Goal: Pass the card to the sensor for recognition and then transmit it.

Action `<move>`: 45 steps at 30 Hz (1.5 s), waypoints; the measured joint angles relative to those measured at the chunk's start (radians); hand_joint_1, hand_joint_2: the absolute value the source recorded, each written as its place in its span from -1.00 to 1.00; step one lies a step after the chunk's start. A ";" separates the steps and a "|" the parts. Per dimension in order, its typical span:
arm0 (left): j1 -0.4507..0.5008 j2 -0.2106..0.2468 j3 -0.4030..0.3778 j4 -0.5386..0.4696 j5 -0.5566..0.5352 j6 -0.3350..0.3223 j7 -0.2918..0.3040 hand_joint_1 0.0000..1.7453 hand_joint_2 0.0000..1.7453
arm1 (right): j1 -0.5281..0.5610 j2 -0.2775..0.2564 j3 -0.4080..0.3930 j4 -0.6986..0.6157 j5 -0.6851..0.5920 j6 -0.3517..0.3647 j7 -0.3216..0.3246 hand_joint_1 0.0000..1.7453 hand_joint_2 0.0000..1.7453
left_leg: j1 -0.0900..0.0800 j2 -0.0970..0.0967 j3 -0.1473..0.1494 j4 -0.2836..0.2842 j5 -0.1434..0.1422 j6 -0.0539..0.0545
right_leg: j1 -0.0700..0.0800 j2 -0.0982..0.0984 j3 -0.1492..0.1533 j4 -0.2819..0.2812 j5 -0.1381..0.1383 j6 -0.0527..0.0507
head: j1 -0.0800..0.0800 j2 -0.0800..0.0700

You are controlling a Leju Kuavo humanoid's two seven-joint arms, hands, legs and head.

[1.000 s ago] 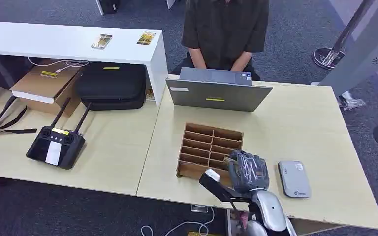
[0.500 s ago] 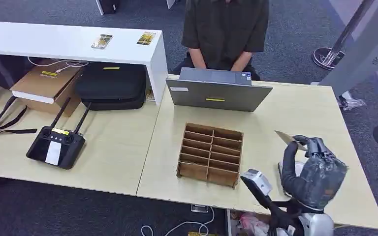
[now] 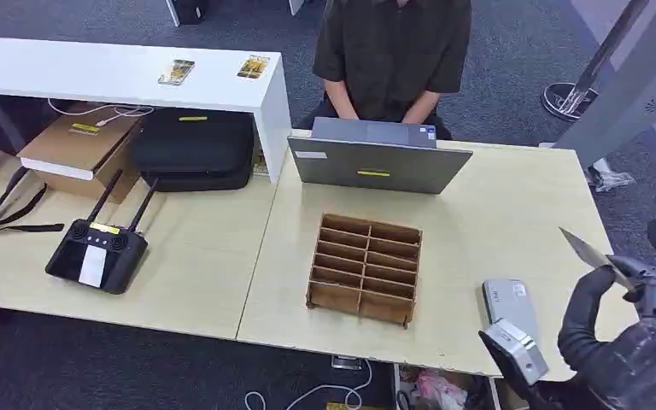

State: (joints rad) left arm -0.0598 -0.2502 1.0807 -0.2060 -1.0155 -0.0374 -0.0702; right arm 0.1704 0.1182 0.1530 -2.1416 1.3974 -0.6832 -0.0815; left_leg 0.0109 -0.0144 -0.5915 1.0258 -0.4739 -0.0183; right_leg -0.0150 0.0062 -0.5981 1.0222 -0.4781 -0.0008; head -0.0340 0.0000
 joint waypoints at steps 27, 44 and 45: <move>-0.017 0.001 -0.061 0.000 -0.128 -0.027 0.050 -1.00 -1.00 | -0.691 0.134 -0.266 0.786 -0.006 0.001 -0.078 1.00 1.00 | 0.000 0.003 0.002 0.000 0.005 -0.001 | 0.000 0.004 0.001 0.001 0.004 -0.001 | 0.000 0.000; -0.024 0.002 -0.107 0.000 -0.152 -0.029 0.069 -1.00 -1.00 | -0.916 0.128 -0.261 1.175 0.151 0.000 0.059 1.00 1.00 | 0.000 0.002 0.001 0.000 0.004 -0.001 | 0.000 0.003 0.000 0.001 0.004 -0.001 | 0.000 0.000; -0.025 0.002 -0.107 0.000 -0.152 -0.029 0.070 -1.00 -1.00 | -0.922 0.127 -0.255 1.187 0.156 0.000 0.063 1.00 1.00 | 0.000 0.002 0.001 0.000 0.004 -0.001 | 0.000 0.003 0.000 0.001 0.004 -0.001 | 0.000 0.000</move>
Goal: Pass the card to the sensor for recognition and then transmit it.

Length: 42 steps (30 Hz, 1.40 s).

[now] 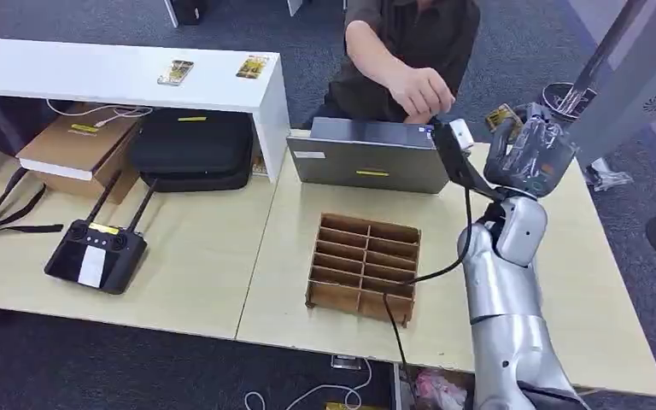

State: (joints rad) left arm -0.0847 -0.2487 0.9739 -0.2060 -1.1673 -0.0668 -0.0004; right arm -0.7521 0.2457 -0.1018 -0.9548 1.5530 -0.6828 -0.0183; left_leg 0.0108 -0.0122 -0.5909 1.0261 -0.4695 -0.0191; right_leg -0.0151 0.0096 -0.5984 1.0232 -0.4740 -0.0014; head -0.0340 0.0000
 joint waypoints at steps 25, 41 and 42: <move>-0.008 -0.001 -0.021 0.000 0.002 -0.002 0.010 -1.00 -1.00 | -0.050 -0.016 0.049 0.100 -0.058 -0.001 0.015 1.00 1.00 | 0.000 -0.001 0.000 0.000 0.000 0.000 | 0.000 0.000 0.000 0.000 0.000 0.000 | 0.000 0.000; -0.008 -0.001 -0.020 0.000 0.011 0.000 0.010 -1.00 -1.00 | -0.049 -0.016 0.047 0.098 -0.075 -0.001 0.003 -1.00 -1.00 | 0.000 -0.001 0.000 0.000 0.000 0.000 | 0.000 0.000 0.000 0.000 0.000 0.000 | 0.000 0.000; -0.008 -0.001 -0.020 0.000 0.011 0.000 0.010 -1.00 -1.00 | -0.050 -0.016 0.047 0.099 -0.074 -0.001 0.000 -1.00 -1.00 | 0.000 -0.001 0.000 0.000 0.000 0.000 | 0.000 0.000 0.000 0.000 0.000 0.000 | 0.000 0.000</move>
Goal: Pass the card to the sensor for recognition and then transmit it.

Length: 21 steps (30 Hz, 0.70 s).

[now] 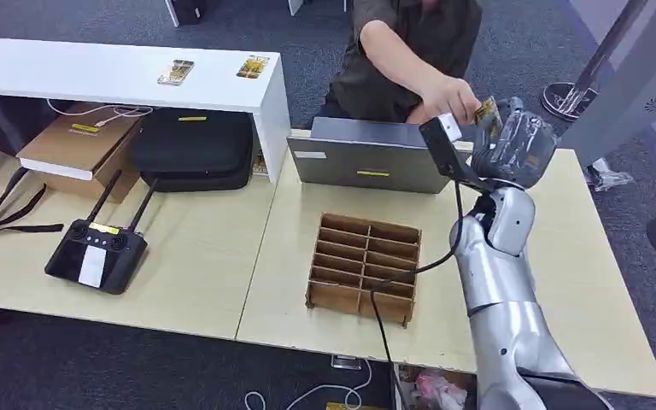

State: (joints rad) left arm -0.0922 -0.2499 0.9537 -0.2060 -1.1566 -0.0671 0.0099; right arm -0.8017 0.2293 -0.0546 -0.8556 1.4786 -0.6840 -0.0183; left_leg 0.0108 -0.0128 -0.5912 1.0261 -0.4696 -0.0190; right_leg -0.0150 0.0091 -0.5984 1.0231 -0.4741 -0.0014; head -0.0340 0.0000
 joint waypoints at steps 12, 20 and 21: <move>0.000 0.000 0.002 0.000 -0.009 0.000 0.000 -1.00 -1.00 | 0.002 0.000 0.006 0.013 0.012 0.000 -0.003 -1.00 -1.00 | 0.000 0.000 0.000 0.000 0.000 0.000 | 0.000 0.000 0.000 0.000 0.000 0.000 | 0.000 0.000; 0.000 0.000 0.002 0.000 -0.010 0.000 0.000 -1.00 -1.00 | 0.010 0.000 0.006 -0.003 0.014 0.000 -0.001 -1.00 -1.00 | 0.000 0.000 0.000 0.000 0.000 0.000 | 0.000 0.000 0.000 0.000 0.000 0.000 | 0.000 0.000; 0.000 0.000 0.002 0.000 -0.010 0.000 0.000 -1.00 -1.00 | 0.011 0.000 0.006 -0.005 0.014 0.000 -0.001 -1.00 -1.00 | 0.000 0.000 0.000 0.000 0.000 0.000 | 0.000 0.000 0.000 0.000 0.000 0.000 | 0.000 0.000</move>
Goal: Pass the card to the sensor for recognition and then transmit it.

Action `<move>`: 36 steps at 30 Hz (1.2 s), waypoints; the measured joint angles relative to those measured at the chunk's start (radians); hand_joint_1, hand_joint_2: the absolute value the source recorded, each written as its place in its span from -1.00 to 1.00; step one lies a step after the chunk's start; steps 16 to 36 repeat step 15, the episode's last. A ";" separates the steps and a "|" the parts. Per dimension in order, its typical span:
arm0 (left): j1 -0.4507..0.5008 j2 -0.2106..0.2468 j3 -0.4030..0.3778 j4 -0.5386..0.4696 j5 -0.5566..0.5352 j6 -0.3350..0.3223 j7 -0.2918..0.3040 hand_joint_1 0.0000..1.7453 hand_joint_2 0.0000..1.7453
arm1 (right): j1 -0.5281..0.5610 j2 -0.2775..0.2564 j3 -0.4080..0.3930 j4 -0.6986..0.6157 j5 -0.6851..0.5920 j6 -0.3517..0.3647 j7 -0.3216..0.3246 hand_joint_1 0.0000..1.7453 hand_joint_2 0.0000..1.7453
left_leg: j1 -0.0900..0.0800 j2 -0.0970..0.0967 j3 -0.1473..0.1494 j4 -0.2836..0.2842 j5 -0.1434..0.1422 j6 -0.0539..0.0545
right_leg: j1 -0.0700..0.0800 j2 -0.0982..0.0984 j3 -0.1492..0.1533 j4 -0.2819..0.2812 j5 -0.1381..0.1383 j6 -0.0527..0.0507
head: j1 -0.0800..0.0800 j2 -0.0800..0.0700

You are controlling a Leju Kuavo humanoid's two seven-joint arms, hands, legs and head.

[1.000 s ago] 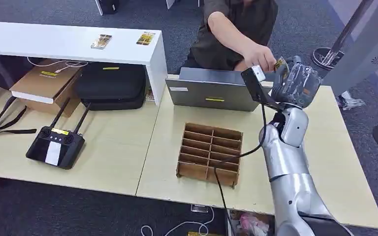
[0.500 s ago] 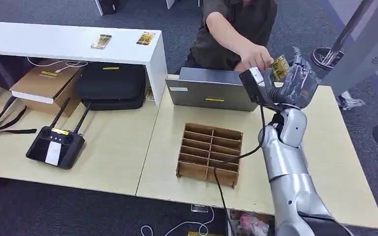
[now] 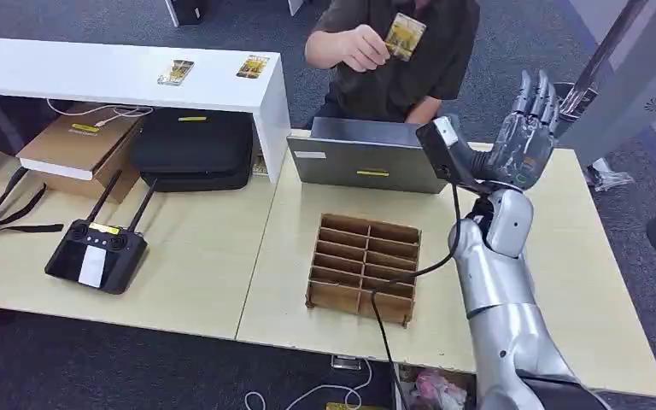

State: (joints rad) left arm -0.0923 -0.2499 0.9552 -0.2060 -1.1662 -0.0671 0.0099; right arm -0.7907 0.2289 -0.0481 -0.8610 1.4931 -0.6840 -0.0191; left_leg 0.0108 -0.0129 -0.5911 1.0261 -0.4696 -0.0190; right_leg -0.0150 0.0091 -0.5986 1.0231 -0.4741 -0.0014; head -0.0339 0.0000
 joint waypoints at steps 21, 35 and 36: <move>0.005 0.000 0.017 0.000 0.038 0.017 0.000 -1.00 -1.00 | 0.180 0.003 -0.025 -0.338 -0.117 -0.001 -0.182 -1.00 -1.00 | 0.000 -0.003 0.000 0.000 -0.002 0.000 | 0.000 -0.003 0.001 -0.001 -0.002 0.000 | 0.000 0.000; 0.005 0.000 0.017 0.000 0.038 0.017 0.000 -1.00 -1.00 | 0.180 0.003 -0.025 -0.338 -0.117 -0.001 -0.182 -1.00 -1.00 | 0.000 -0.003 0.000 0.000 -0.002 0.000 | 0.000 -0.003 0.001 -0.001 -0.002 0.000 | 0.000 0.000; 0.005 0.000 0.017 0.000 0.038 0.017 0.000 -1.00 -1.00 | 0.180 0.003 -0.025 -0.338 -0.117 -0.001 -0.182 -1.00 -1.00 | 0.000 -0.003 0.000 0.000 -0.002 0.000 | 0.000 -0.003 0.001 -0.001 -0.002 0.000 | 0.000 0.000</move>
